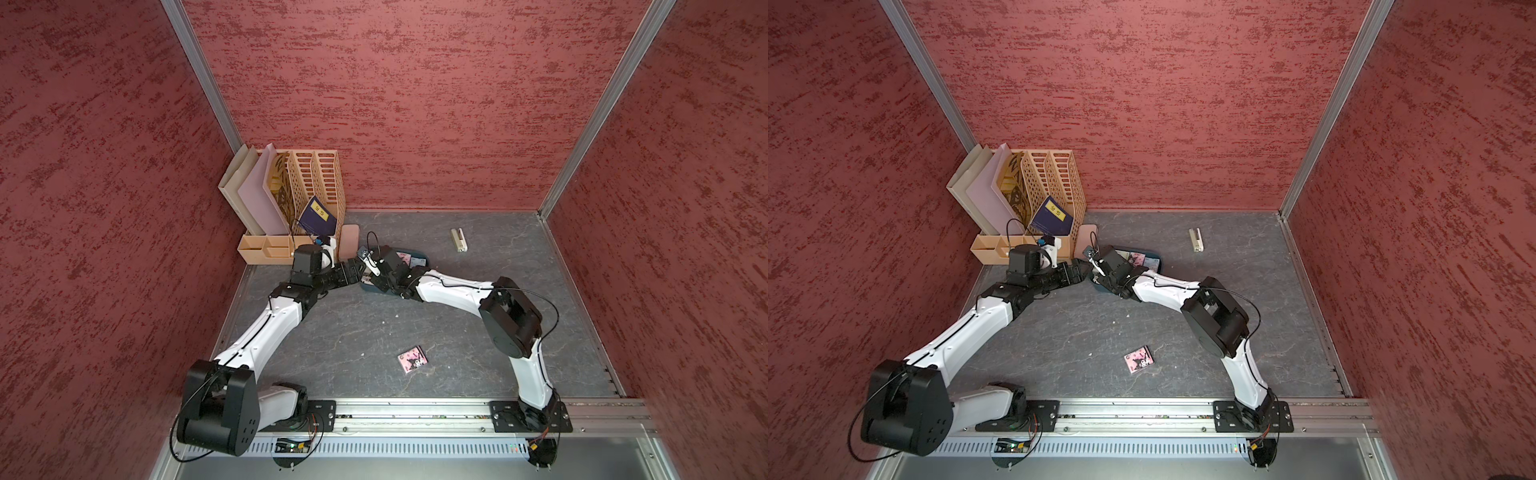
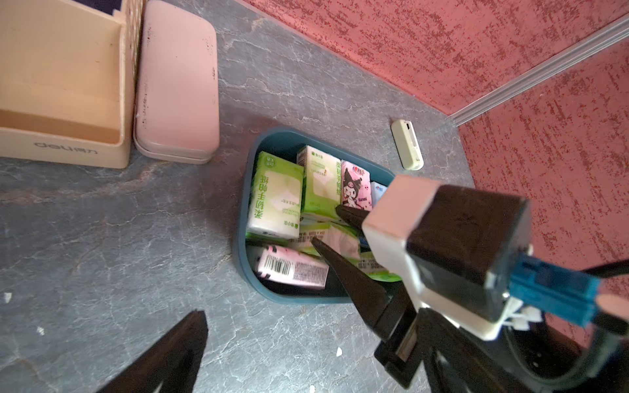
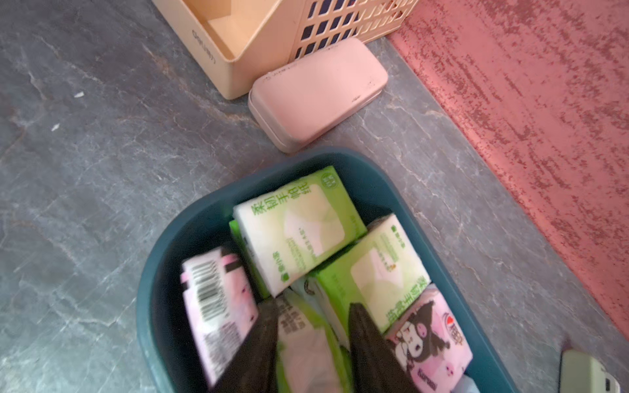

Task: Put the pocket tissues into the storage box
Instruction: Adjust the pocket tissues in the storage box.

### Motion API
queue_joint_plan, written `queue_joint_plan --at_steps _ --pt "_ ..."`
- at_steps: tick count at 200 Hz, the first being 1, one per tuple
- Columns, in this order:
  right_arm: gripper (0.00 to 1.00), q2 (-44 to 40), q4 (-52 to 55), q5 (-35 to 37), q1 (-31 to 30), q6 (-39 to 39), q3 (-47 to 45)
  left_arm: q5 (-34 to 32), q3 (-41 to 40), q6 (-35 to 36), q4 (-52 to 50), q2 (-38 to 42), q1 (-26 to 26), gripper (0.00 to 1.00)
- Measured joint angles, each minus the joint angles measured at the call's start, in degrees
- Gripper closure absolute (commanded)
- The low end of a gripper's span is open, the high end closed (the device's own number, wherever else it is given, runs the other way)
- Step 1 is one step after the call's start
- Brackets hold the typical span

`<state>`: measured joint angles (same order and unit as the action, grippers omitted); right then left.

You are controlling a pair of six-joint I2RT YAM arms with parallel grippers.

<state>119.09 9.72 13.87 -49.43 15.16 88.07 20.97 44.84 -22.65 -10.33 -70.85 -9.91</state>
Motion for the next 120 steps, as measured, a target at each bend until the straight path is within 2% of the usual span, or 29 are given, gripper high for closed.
queue_joint_plan --at_steps 44,66,87,120 --pt "0.53 -7.2 3.5 -4.5 1.2 -4.9 -1.0 0.0 0.0 0.0 0.7 0.0 0.1 0.00" --pt "0.62 -11.1 6.4 -8.4 4.4 -8.6 0.3 0.0 0.0 0.0 1.0 0.0 0.1 0.00" --pt "0.56 -13.1 9.4 -11.4 8.8 -11.1 1.2 0.0 0.0 0.0 1.0 0.0 0.1 0.00" --pt "0.56 -12.3 17.4 -16.3 12.5 -11.8 1.8 0.0 0.0 0.0 1.0 0.0 0.1 0.00"
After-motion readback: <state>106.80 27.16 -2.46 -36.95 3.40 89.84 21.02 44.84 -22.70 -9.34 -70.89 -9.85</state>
